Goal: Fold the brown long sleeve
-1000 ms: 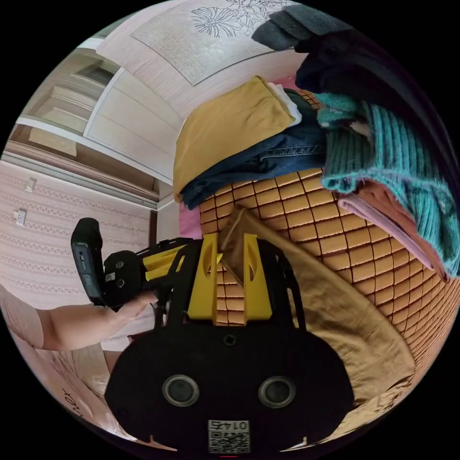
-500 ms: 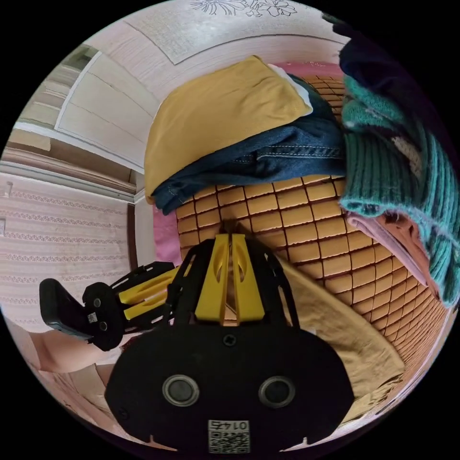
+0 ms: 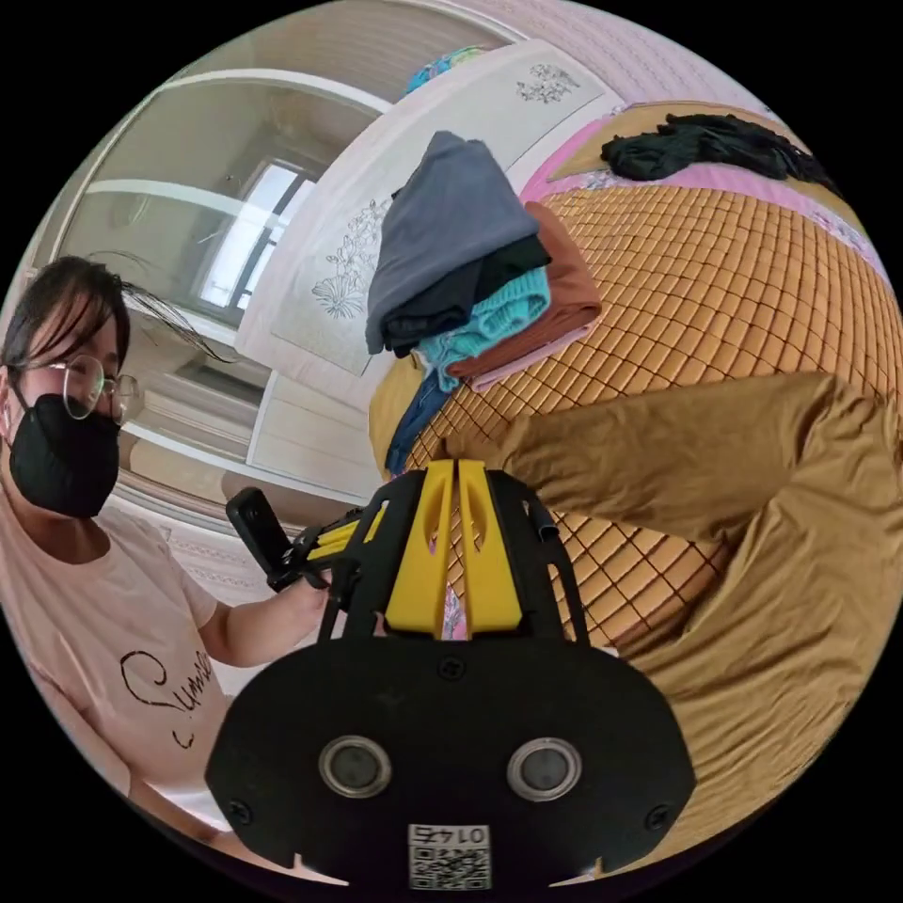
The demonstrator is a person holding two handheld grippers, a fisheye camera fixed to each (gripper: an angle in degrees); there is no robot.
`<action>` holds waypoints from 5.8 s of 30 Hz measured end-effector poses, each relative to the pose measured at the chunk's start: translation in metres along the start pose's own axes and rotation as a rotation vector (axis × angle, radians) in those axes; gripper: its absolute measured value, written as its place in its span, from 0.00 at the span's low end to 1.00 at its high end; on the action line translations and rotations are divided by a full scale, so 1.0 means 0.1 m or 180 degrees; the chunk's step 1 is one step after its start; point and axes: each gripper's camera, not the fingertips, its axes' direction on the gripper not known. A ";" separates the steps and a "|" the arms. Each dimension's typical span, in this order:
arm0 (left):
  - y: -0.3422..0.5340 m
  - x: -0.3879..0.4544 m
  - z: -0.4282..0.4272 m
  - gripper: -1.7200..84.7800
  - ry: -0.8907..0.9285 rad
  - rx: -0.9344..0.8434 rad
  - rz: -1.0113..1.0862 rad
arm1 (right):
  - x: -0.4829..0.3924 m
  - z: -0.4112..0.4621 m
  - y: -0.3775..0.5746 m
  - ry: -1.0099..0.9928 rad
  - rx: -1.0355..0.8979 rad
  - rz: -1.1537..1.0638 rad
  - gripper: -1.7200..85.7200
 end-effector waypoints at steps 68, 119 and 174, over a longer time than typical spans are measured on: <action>0.96 4.25 4.48 0.01 0.1475 -0.2612 0.0912 | 2.07 -4.14 5.02 0.1928 -0.0287 0.2561 0.07; 0.42 7.10 6.19 0.01 0.1156 -0.1794 0.2971 | 2.16 -5.28 6.90 0.1580 0.2494 0.2510 0.02; 0.57 2.27 3.23 0.03 -0.0379 -0.2859 0.1553 | 1.06 -2.13 2.80 0.1853 -0.0519 0.0802 0.08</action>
